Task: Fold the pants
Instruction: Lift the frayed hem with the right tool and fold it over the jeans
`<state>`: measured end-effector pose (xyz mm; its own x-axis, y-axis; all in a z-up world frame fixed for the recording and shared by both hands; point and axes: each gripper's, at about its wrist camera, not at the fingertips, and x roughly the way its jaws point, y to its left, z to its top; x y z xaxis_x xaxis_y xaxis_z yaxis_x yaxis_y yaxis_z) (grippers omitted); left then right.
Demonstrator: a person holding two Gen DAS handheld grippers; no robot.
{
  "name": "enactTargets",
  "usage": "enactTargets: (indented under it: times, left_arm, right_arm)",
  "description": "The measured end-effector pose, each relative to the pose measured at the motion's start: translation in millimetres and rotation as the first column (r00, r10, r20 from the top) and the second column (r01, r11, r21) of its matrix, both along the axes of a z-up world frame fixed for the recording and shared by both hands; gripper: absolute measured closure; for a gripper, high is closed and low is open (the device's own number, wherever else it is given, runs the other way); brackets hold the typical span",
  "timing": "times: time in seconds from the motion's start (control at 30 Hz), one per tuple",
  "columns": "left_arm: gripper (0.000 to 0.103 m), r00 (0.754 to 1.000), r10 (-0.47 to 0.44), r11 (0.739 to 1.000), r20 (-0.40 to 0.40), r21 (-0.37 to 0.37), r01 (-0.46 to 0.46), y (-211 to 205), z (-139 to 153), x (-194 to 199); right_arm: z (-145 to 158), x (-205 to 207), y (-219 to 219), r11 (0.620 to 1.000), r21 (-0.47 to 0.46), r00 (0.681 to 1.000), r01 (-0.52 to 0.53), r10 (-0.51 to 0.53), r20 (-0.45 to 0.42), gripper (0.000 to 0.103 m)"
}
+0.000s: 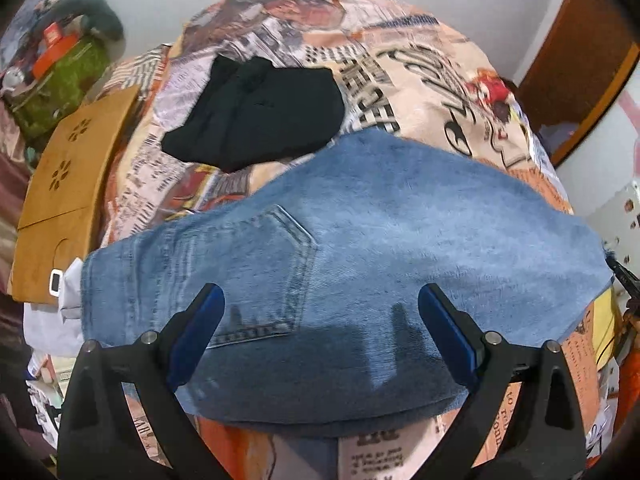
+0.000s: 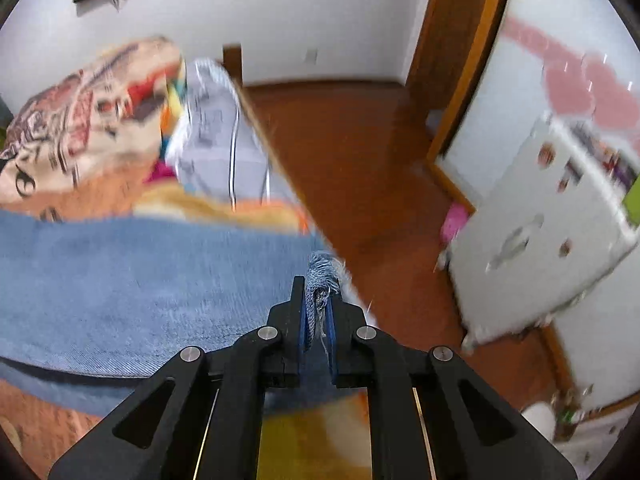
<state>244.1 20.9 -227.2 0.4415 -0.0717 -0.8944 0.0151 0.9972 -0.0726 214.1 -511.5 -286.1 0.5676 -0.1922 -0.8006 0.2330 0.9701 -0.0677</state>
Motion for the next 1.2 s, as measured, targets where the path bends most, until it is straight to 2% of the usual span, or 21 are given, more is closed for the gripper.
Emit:
enactTargets:
  times: [0.1, 0.2, 0.3, 0.37, 0.43, 0.53, 0.6, 0.7, 0.87, 0.93, 1.03, 1.1, 1.2]
  left_arm:
    - [0.005, 1.000, -0.018, 1.000, -0.022, 0.006, 0.018, -7.8, -10.0, 2.1]
    - [0.005, 0.998, -0.025, 1.000, -0.050, 0.001, 0.025, -16.4, -20.8, 3.4]
    - [0.005, 0.999, -0.029, 0.999, -0.033, 0.029, 0.030, -28.0, -23.7, 2.6]
    - [0.005, 0.999, -0.035, 0.999, -0.025, 0.033, 0.036, -34.1, -20.9, 4.5]
    - [0.005, 0.998, -0.050, 0.999, -0.024, 0.006, 0.050, -40.9, -18.7, 9.9]
    - [0.005, 0.996, -0.084, 0.996, -0.029, 0.016, 0.084, -55.9, -18.4, 19.2]
    - [0.005, 0.993, -0.111, 0.993, -0.028, 0.032, 0.111, -67.3, -18.3, 24.3]
    - [0.004, 0.989, -0.145, 0.988, -0.028, 0.044, 0.147, -81.3, -18.0, 30.3]
    - [0.002, 0.987, -0.156, 0.987, -0.029, 0.042, 0.157, -98.0, -18.9, 34.1]
    - [0.001, 0.988, -0.153, 0.987, -0.020, 0.046, 0.154, -100.8, -18.5, 34.1]
    - [0.001, 0.990, -0.141, 0.990, -0.018, 0.022, 0.142, -102.4, -17.5, 37.0]
    - [0.001, 0.990, -0.138, 0.990, -0.017, 0.011, 0.138, -104.9, -16.9, 38.7]
    - [0.001, 0.988, -0.151, 0.988, -0.011, 0.009, 0.152, -111.5, -15.2, 39.8]
  right_arm:
    - [1.6, -10.1, -4.6, 1.000, 0.021, 1.000, 0.016, -0.016, 0.009, 0.093]
    - [11.1, -17.6, -8.7, 0.999, 0.049, 1.000, 0.004, -0.004, -0.008, 0.084]
    - [20.5, -30.0, -14.0, 0.998, 0.063, 1.000, 0.025, -0.024, -0.016, 0.068]
    - [25.9, -40.1, -20.5, 0.990, 0.133, 0.998, 0.056, -0.058, 0.009, 0.054]
    - [29.3, -48.2, -24.1, 0.973, 0.219, 0.996, 0.070, -0.079, 0.032, 0.050]
    - [27.7, -58.2, -21.8, 0.947, 0.307, 0.992, 0.091, -0.112, 0.050, 0.049]
    - [19.3, -58.7, -19.6, 0.922, 0.372, 0.991, 0.107, -0.127, 0.031, 0.049]
    - [3.1, -55.5, -22.2, 0.865, 0.482, 0.986, 0.143, -0.167, 0.008, 0.049]
    - [-5.7, -45.6, -38.3, 0.792, 0.572, 0.958, 0.215, -0.285, 0.034, 0.049]
    - [-7.4, -39.8, -40.9, 0.789, 0.571, 0.955, 0.226, -0.294, 0.028, 0.049]
    - [-12.0, -26.8, -39.0, 0.806, 0.548, 0.960, 0.223, -0.280, 0.021, 0.049]
    - [-14.5, -24.9, -39.5, 0.814, 0.534, 0.959, 0.229, -0.283, 0.020, 0.055]
    - [-14.7, -23.2, -43.4, 0.821, 0.521, 0.955, 0.231, -0.294, 0.040, 0.072]
